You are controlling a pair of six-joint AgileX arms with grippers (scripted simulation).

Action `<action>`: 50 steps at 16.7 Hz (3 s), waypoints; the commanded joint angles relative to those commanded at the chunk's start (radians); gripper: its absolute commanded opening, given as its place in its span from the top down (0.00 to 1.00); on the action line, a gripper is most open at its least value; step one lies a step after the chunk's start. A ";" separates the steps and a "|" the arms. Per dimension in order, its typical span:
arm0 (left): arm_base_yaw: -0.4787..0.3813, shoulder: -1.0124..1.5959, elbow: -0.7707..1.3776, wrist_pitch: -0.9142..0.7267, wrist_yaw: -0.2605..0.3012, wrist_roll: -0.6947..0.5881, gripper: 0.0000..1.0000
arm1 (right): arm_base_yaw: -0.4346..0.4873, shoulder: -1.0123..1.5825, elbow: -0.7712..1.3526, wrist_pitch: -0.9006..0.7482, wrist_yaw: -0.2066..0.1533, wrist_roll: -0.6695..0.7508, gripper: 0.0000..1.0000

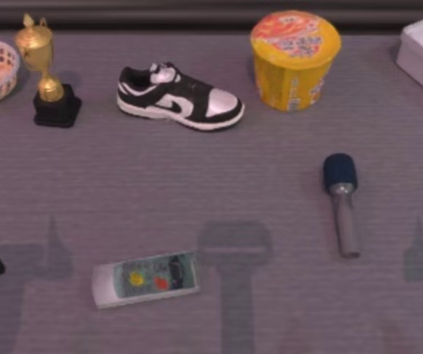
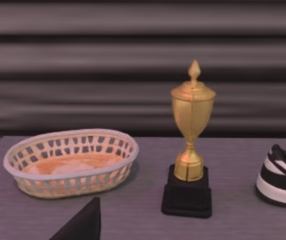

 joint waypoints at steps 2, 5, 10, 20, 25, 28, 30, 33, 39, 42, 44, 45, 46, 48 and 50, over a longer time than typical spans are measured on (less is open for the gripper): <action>0.000 0.000 0.000 0.000 0.000 0.000 0.00 | 0.000 0.000 0.000 0.000 0.000 0.000 0.00; 0.000 0.000 0.000 0.000 0.000 0.000 0.00 | 0.022 0.062 0.059 -0.039 0.000 0.022 0.00; 0.000 0.000 0.000 0.000 0.000 0.000 0.00 | 0.108 0.378 0.301 -0.210 0.007 0.117 0.00; 0.000 0.000 0.000 0.000 0.000 0.000 0.00 | 0.340 1.380 0.922 -0.691 0.024 0.364 0.00; 0.000 0.000 0.000 0.000 0.000 0.000 0.00 | 0.426 1.703 1.160 -0.854 0.027 0.456 0.00; 0.000 0.000 0.000 0.000 0.000 0.000 0.00 | 0.452 1.801 1.238 -0.899 0.027 0.484 0.00; 0.000 0.000 0.000 0.000 0.000 0.000 0.00 | 0.457 1.819 1.254 -0.908 0.028 0.490 0.00; 0.000 0.000 0.000 0.000 0.000 0.000 0.00 | 0.457 1.819 1.254 -0.908 0.028 0.490 0.00; 0.000 0.000 0.000 0.000 0.000 0.000 0.00 | 0.453 1.885 1.206 -0.795 0.028 0.486 0.00; 0.000 0.000 0.000 0.000 0.000 0.000 0.00 | 0.452 1.966 1.155 -0.658 0.028 0.487 0.00; 0.000 0.000 0.000 0.000 0.000 0.000 0.00 | 0.451 2.012 1.126 -0.583 0.028 0.486 0.00; 0.000 0.000 0.000 0.000 0.000 0.000 0.00 | 0.451 2.027 1.117 -0.561 0.028 0.487 0.00; 0.000 0.000 0.000 0.000 0.000 0.000 0.00 | 0.451 2.036 1.112 -0.549 0.029 0.487 0.00; 0.000 0.000 0.000 0.000 0.000 0.000 0.00 | 0.451 2.037 1.111 -0.547 0.029 0.487 0.00; 0.000 0.000 0.000 0.000 0.000 0.000 0.00 | 0.451 2.037 1.111 -0.547 0.029 0.487 0.00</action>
